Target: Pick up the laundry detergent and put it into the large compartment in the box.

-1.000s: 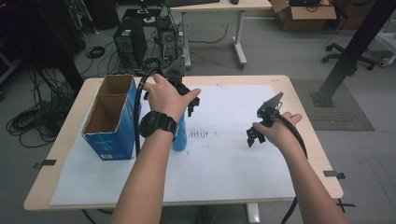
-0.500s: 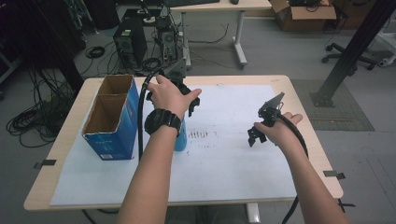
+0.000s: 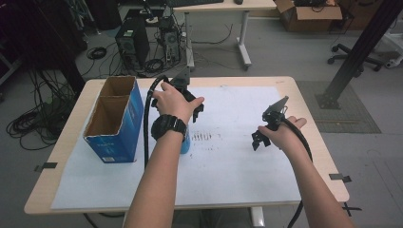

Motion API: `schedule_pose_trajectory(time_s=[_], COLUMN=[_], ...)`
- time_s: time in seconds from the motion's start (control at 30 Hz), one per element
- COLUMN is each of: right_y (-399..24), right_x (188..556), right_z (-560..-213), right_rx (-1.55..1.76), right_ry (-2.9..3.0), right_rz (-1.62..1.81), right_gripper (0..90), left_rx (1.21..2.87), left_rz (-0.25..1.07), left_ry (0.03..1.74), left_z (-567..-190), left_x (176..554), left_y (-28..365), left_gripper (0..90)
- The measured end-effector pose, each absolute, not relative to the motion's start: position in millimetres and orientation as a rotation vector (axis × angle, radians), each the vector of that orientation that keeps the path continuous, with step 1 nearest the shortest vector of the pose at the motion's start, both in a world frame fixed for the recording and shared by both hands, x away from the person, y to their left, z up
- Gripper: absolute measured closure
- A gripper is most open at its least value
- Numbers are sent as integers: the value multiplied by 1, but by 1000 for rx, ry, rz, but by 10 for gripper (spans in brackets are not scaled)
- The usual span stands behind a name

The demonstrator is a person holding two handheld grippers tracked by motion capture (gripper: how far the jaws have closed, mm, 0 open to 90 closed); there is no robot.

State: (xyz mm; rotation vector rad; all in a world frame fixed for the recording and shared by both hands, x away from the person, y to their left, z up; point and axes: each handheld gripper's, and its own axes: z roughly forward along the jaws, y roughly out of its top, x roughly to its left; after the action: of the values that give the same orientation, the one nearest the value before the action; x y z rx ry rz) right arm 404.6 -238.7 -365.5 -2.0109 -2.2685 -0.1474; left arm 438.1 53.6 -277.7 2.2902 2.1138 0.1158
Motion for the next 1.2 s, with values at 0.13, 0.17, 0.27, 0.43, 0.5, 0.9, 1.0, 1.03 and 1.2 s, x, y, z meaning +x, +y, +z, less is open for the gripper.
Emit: schedule_pose_trajectory(time_s=[0.13, 0.17, 0.27, 0.43, 0.5, 0.9, 1.0, 1.03, 1.2], right_y=[-239, -239, -238, -239, -239, -242, -242, -242, -242], right_x=[405, 405, 405, 405, 405, 404, 404, 404, 404], right_z=[-367, -367, -367, -368, -368, -370, -370, -370, -370], right_rx=[-2006, -2006, -2005, -2004, -2004, -2007, -2004, -2002, -2006], right_ry=[-2274, -2274, -2271, -2269, -2268, -2262, -2264, -2263, -2262], right_rz=[-144, -144, -144, -147, -148, -150, -149, -149, -149], right_gripper=[62, 62, 62, 62, 62, 62, 63, 63, 63], left_rx=[2283, 2283, 2284, 2280, 2282, 2280, 2275, 2274, 2269], left_rz=[109, 109, 101, 105, 106, 107, 109, 111, 114], left_ry=[2126, 2126, 2124, 2127, 2126, 2141, 2141, 2142, 2136], left_z=[-284, -284, -288, -291, -291, -295, -294, -294, -292], left_x=[439, 439, 439, 440, 440, 441, 440, 440, 439], left_y=[54, 54, 54, 54, 53, 52, 52, 52, 52], left_gripper=[41, 43, 42, 42, 42, 49, 54, 56, 84])
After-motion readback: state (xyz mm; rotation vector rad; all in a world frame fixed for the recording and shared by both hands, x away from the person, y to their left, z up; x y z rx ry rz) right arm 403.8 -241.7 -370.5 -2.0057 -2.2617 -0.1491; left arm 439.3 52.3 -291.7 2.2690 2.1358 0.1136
